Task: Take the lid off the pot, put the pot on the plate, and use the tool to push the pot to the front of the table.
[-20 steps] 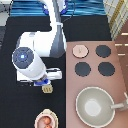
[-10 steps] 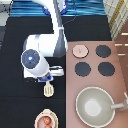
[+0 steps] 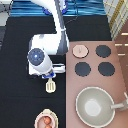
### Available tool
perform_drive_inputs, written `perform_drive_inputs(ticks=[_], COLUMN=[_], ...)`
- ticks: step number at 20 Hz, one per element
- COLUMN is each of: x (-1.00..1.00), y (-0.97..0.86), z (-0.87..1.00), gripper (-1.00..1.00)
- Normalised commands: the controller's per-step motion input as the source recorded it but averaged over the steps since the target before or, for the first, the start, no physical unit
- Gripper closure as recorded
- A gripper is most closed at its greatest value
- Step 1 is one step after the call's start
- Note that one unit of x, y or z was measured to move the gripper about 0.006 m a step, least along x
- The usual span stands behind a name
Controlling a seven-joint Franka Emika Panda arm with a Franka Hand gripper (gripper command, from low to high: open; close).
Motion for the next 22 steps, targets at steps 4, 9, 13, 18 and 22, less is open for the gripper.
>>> perform_drive_inputs(ticks=[4,9,13,18,22], x=[-1.0,-0.73,0.0,0.28,0.39], y=[0.28,0.13,0.01,0.01,-0.02], z=[0.0,0.46,1.0,1.0,0.98], gripper=[1.0,-1.0,-1.0,-1.0,-1.0])
